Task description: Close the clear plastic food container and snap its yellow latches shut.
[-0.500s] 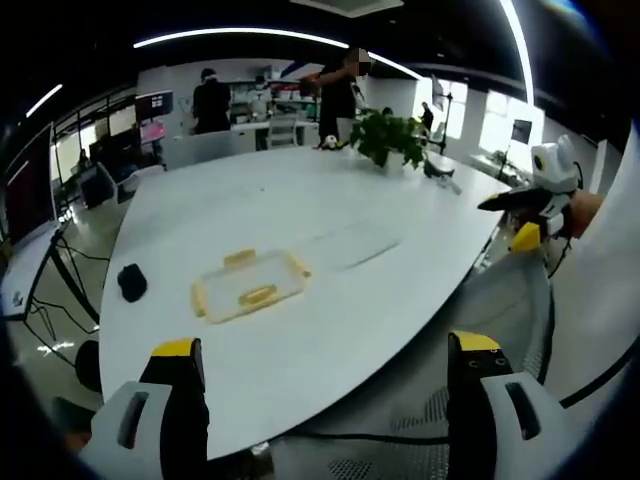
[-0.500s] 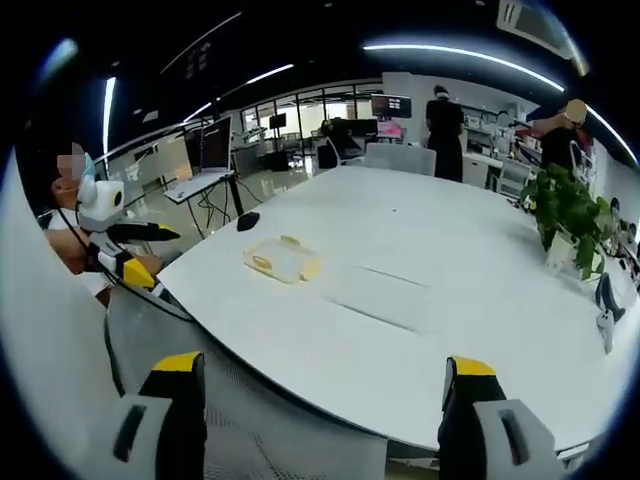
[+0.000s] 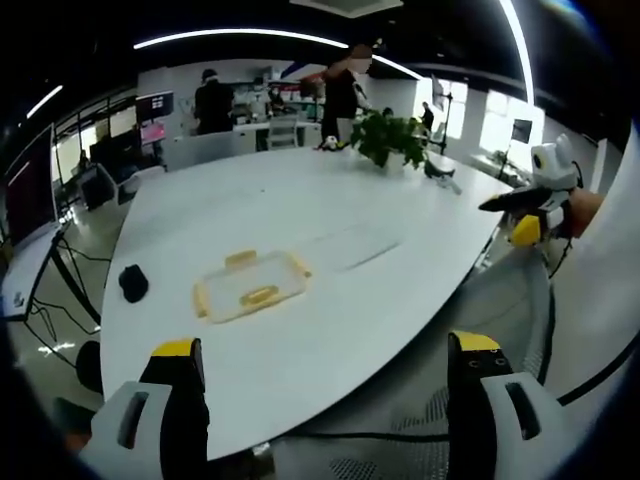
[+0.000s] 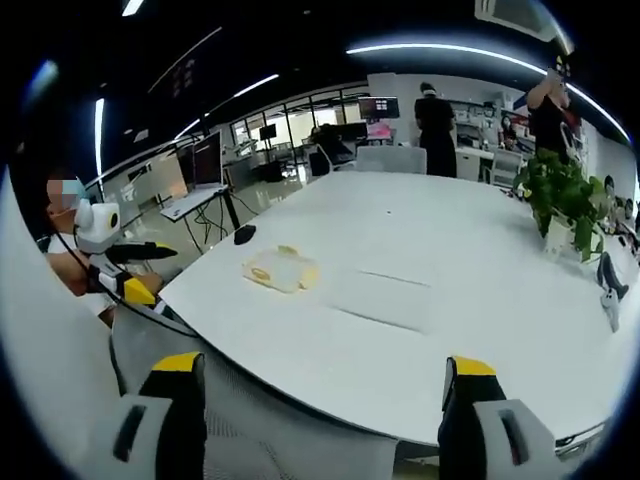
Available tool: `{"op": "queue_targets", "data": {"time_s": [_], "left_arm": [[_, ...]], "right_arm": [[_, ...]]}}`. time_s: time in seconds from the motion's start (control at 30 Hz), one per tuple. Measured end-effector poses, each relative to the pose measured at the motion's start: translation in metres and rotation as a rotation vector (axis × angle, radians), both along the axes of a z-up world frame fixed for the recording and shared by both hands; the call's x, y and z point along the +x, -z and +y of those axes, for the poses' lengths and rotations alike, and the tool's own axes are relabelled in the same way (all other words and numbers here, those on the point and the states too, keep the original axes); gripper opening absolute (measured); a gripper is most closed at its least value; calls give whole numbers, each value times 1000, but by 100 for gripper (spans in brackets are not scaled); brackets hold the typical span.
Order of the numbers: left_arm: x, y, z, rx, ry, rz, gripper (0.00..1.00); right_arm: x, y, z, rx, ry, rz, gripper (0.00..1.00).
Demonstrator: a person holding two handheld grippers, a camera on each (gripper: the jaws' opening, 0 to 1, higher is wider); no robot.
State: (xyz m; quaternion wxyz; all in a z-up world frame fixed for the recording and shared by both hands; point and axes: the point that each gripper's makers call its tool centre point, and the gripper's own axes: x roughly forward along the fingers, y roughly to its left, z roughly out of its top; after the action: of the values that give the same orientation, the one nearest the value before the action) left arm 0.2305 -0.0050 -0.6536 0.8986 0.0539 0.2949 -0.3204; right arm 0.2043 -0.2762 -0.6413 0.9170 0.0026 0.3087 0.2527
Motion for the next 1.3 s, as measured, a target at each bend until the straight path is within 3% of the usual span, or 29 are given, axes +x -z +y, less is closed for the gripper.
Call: {"op": "queue_targets", "data": {"time_s": [0.23,1.3], "left_arm": [[-1,0,-2,-1,5,1,95],[-3,0,0,1,4,-4,99]], "right_arm": [[0,2,-1,-10,0,3,99],[-2,2,6,-4,-18,3,99]]}}
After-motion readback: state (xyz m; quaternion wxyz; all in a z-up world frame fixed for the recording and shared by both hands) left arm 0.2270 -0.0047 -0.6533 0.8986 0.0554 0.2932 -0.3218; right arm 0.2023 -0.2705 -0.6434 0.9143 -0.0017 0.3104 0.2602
